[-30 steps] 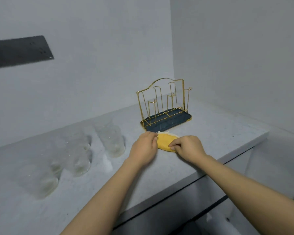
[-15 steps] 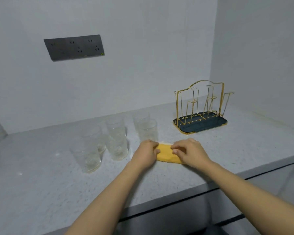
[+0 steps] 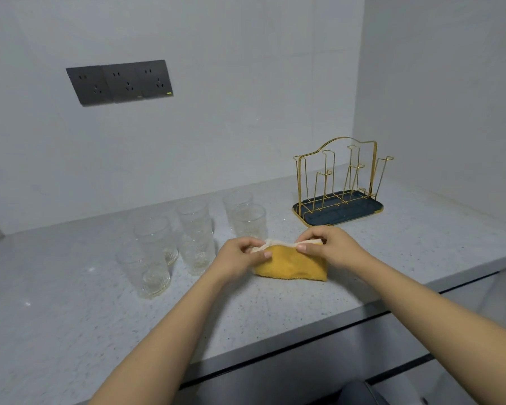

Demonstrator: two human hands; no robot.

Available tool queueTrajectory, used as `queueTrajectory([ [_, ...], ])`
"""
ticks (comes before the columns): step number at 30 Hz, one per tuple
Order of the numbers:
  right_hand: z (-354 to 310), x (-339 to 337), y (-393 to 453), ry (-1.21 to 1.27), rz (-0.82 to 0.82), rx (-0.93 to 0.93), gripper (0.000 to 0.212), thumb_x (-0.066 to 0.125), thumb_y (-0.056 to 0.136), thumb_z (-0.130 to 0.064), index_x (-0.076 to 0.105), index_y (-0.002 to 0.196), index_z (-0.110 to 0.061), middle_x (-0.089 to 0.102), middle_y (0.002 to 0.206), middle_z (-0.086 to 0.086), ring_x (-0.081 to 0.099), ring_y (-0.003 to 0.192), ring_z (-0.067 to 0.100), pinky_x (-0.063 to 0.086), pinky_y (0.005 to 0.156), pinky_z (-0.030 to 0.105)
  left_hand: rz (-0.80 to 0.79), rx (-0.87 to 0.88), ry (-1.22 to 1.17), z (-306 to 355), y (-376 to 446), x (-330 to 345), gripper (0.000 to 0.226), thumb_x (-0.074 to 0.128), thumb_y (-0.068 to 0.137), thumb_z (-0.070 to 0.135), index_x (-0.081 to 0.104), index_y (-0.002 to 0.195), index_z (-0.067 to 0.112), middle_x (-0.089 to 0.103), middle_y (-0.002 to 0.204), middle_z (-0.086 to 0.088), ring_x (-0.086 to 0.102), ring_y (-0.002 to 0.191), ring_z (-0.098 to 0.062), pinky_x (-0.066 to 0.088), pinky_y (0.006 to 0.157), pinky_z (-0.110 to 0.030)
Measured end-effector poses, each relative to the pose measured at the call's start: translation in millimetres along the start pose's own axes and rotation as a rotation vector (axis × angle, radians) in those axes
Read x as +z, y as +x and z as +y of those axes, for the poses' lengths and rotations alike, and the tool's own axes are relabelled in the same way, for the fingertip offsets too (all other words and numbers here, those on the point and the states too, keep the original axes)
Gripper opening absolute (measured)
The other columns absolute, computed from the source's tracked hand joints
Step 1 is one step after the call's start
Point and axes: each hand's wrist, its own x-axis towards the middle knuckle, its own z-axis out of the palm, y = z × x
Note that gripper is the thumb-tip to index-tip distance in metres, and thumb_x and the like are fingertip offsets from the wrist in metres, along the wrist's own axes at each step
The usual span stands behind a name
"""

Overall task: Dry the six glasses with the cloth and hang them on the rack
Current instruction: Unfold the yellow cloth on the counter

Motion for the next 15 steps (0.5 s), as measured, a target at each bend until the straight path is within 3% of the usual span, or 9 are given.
queueTrajectory([
  [2, -3.4, -2.6, -3.9, -0.028, -0.077, -0.036, 0.005, 0.068, 0.082, -0.028, 0.069, 0.081, -0.033, 0.066, 0.092, -0.012, 0.058, 0.091, 0.007, 0.044, 0.075, 0.024, -0.035, 0.051, 0.054, 4.5, -2.4, -2.4, 0.011, 0.08, 0.079, 0.021, 0.07, 0.081, 0.023, 0.064, 0.083, 0.011, 0.056, 0.077, -0.001, 0.043, 0.07, -0.016],
  [5, -7.4, -4.3, -10.8, -0.043, -0.16, -0.049, 0.007, 0.068, 0.082, -0.027, 0.072, 0.087, -0.03, 0.067, 0.088, -0.016, 0.057, 0.083, -0.003, 0.04, 0.07, 0.011, -0.101, 0.083, 0.138, 10.8, -5.3, -1.8, 0.017, 0.083, 0.075, 0.023, 0.069, 0.066, 0.026, 0.066, 0.087, 0.012, 0.058, 0.087, 0.0, 0.041, 0.077, -0.018],
  [7, -7.8, -5.2, -14.4, -0.062, -0.208, -0.03, 0.01, 0.066, 0.083, -0.027, 0.072, 0.09, -0.029, 0.067, 0.089, -0.017, 0.056, 0.083, -0.005, 0.039, 0.067, 0.009, -0.156, 0.091, 0.222, 12.0, -6.0, -2.2, 0.016, 0.085, 0.073, 0.025, 0.07, 0.067, 0.026, 0.065, 0.108, 0.01, 0.056, 0.105, -0.003, 0.036, 0.086, -0.019],
  [10, -5.0, -4.3, -18.9, -0.116, -0.299, 0.007, 0.014, 0.067, 0.082, -0.029, 0.073, 0.094, -0.027, 0.068, 0.094, -0.013, 0.055, 0.093, 0.005, 0.04, 0.077, 0.016, -0.26, 0.099, 0.306, 9.0, -7.2, -4.5, 0.015, 0.085, 0.073, 0.022, 0.071, 0.07, 0.026, 0.052, 0.132, 0.014, 0.046, 0.118, 0.001, 0.027, 0.097, -0.02],
  [12, -4.1, -3.3, -20.4, -0.106, -0.312, 0.014, 0.014, 0.068, 0.081, -0.029, 0.074, 0.093, -0.026, 0.068, 0.092, -0.015, 0.056, 0.092, 0.003, 0.04, 0.078, 0.016, -0.302, 0.119, 0.304, 7.4, -7.2, -3.9, 0.018, 0.086, 0.072, 0.02, 0.07, 0.074, 0.027, 0.057, 0.121, 0.015, 0.051, 0.109, 0.002, 0.031, 0.092, -0.018],
  [15, -3.5, -3.0, -20.0, -0.096, -0.255, -0.005, 0.013, 0.067, 0.082, -0.028, 0.073, 0.093, -0.026, 0.067, 0.09, -0.017, 0.056, 0.089, -0.001, 0.038, 0.075, 0.015, -0.256, 0.145, 0.372, 8.0, -10.1, 0.6, 0.042, 0.088, 0.069, 0.023, 0.056, 0.096, 0.026, 0.053, 0.086, 0.013, 0.048, 0.075, -0.004, 0.037, 0.067, -0.021],
])
